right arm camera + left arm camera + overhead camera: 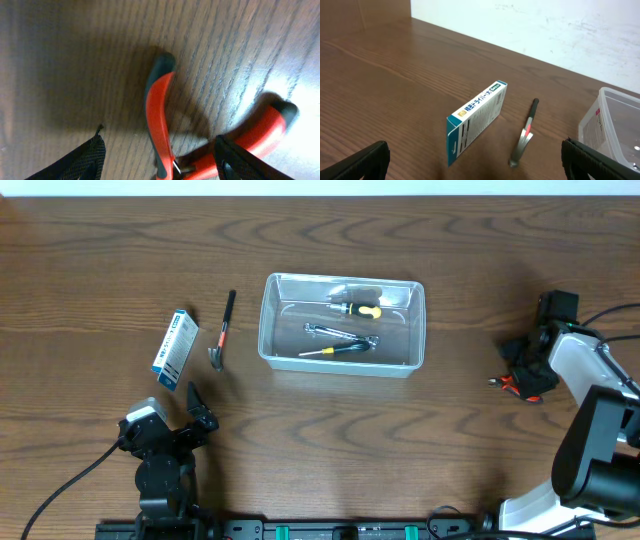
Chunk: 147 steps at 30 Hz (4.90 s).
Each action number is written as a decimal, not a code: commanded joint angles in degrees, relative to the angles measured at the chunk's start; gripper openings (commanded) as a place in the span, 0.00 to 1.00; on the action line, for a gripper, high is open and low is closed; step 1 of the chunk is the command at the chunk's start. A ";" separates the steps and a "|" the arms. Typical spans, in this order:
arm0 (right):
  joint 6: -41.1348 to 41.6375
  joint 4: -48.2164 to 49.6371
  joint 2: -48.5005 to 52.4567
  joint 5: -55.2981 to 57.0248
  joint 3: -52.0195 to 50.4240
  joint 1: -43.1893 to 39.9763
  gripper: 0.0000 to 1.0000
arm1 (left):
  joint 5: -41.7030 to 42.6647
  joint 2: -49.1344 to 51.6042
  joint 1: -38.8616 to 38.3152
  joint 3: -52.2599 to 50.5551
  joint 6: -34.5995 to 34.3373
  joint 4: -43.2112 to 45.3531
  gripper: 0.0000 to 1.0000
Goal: Pack container
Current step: 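Lower the right gripper onto the pliers handle and close, then lift the pliers with the right gripper and carry into the container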
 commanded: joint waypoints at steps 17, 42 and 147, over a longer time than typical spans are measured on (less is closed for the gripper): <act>4.35 -0.09 0.76 -0.63 -0.57 -0.33 0.49 | -0.26 -0.35 -0.22 -1.40 0.55 -0.50 0.98; 5.62 -0.52 0.79 -0.59 -0.57 -4.39 0.37 | -0.28 -0.35 -0.22 -1.40 0.55 -0.50 0.98; -34.34 -9.77 8.48 -2.45 44.39 41.83 0.01 | -0.26 -0.35 -0.22 -1.40 0.55 -0.50 0.98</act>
